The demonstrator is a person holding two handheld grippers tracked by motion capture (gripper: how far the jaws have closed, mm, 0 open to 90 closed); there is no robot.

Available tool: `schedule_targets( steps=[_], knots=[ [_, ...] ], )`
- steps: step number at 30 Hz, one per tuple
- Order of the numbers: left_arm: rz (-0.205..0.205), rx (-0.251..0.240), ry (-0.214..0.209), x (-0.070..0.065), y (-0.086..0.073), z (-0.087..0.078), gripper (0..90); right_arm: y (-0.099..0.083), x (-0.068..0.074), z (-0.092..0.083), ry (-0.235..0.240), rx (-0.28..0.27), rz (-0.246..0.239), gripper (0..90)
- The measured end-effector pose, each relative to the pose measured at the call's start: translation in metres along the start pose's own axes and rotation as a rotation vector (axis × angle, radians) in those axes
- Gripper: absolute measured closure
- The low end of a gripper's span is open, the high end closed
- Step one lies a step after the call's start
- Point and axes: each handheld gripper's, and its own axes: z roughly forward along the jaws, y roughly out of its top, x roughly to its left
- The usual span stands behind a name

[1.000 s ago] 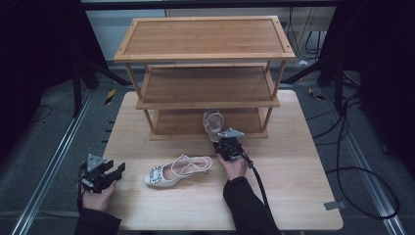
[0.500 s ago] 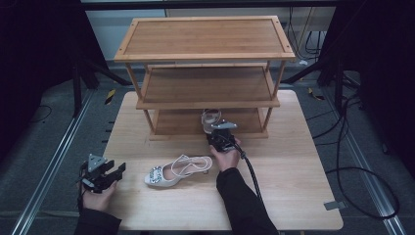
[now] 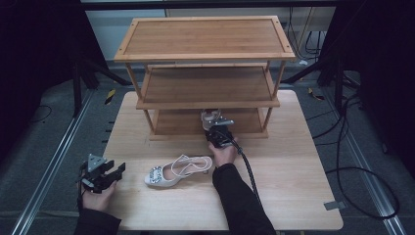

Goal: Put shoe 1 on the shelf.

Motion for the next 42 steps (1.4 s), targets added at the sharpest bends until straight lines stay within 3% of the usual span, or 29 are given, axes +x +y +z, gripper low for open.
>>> schedule_targets(
  steps=[3,5,8,9,10,12,14,18,19,23,27,32,34,35,37,42],
  knots=[
    [-0.001,0.002,-0.002,0.000,0.000,0.001,49.6,0.000,0.000,0.000,0.007,0.001,0.003,72.0],
    [-0.001,0.001,-0.001,0.000,0.000,0.000,49.6,0.000,-0.003,-0.003,0.013,-0.001,0.017,59.8],
    [-0.005,-0.001,-0.001,0.001,-0.001,0.000,49.6,0.001,-0.008,-0.017,0.017,-0.023,-0.001,44.0],
    [-0.005,-0.001,-0.001,0.001,-0.001,0.000,49.6,0.001,-0.008,-0.017,0.017,-0.023,-0.001,44.0],
    [-0.004,0.000,-0.001,0.001,-0.001,0.001,49.6,0.000,-0.012,-0.032,0.045,-0.020,-0.004,38.4],
    [-0.003,-0.001,-0.001,0.001,0.000,0.000,49.6,-0.001,-0.015,-0.041,0.048,-0.012,-0.020,36.2],
    [-0.001,-0.002,0.000,0.000,0.000,0.000,49.6,0.000,-0.023,-0.068,0.066,-0.027,-0.084,31.4],
    [0.000,0.000,-0.002,0.000,0.000,0.000,49.6,-0.003,-0.028,-0.096,0.134,-0.035,-0.108,30.3],
    [0.004,-0.001,-0.009,-0.001,0.000,0.000,50.9,-0.010,-0.029,-0.112,0.166,-0.051,-0.136,30.3],
    [0.013,0.000,-0.012,-0.003,0.001,0.000,52.8,-0.034,-0.028,-0.133,0.267,-0.044,-0.143,37.6],
    [0.016,0.001,-0.016,-0.003,0.001,0.000,53.3,-0.056,-0.019,-0.131,0.339,0.001,-0.154,40.1],
    [0.015,0.002,-0.011,-0.003,0.000,0.000,53.4,-0.063,-0.004,-0.118,0.412,0.028,-0.165,40.5],
    [0.015,0.003,-0.010,-0.003,0.000,0.001,53.4,-0.064,0.000,-0.115,0.420,0.031,-0.172,40.8],
    [0.016,0.006,-0.014,-0.003,0.000,0.001,53.5,-0.066,0.007,-0.110,0.416,0.040,-0.206,42.9],
    [0.019,0.009,-0.016,-0.003,0.000,0.001,55.1,-0.068,0.013,-0.103,0.437,0.057,-0.210,46.9],
    [0.021,0.009,-0.024,-0.004,0.000,0.003,56.0,-0.067,0.022,-0.090,0.442,0.054,-0.223,52.8]
  ],
)
